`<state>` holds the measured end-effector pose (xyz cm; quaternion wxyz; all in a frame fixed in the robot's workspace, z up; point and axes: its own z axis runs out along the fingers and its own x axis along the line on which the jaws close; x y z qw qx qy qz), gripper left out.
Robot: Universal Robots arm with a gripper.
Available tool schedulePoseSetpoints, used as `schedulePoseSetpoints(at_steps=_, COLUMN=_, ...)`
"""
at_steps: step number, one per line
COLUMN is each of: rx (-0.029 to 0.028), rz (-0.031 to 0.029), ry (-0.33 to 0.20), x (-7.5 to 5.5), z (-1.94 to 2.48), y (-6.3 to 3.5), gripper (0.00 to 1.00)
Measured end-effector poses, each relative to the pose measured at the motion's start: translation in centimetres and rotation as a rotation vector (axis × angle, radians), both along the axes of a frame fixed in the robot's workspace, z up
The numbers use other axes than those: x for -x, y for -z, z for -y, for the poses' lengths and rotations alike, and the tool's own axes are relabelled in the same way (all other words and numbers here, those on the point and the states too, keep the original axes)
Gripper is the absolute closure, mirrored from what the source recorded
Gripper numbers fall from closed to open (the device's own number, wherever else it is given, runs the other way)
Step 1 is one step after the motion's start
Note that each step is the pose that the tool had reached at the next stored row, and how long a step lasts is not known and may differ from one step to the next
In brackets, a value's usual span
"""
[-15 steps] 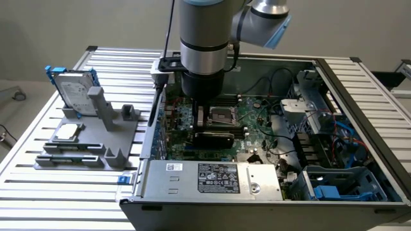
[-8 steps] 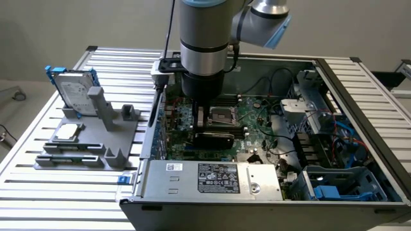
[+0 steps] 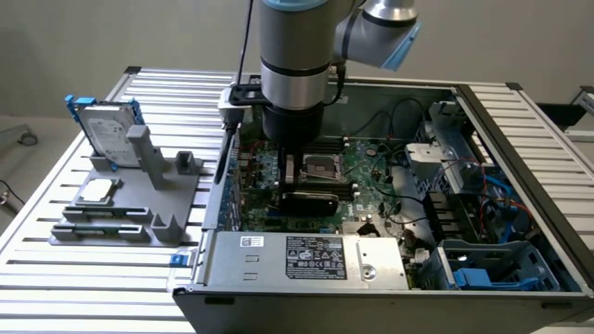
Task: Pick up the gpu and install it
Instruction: 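Press down on the gpu until it lock into place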
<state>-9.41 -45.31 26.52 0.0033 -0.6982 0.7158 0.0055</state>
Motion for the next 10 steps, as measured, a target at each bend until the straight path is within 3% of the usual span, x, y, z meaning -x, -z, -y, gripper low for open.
schedulePoseSetpoints(at_steps=3, rx=-0.0021, rz=-0.0016, ry=0.000, x=0.0, z=-0.02, y=-0.12, gripper=0.89)
schedulePoseSetpoints(at_steps=10, rx=-0.0006, rz=-0.0046, ry=0.000, x=0.6, z=0.00, y=-1.89, gripper=0.89)
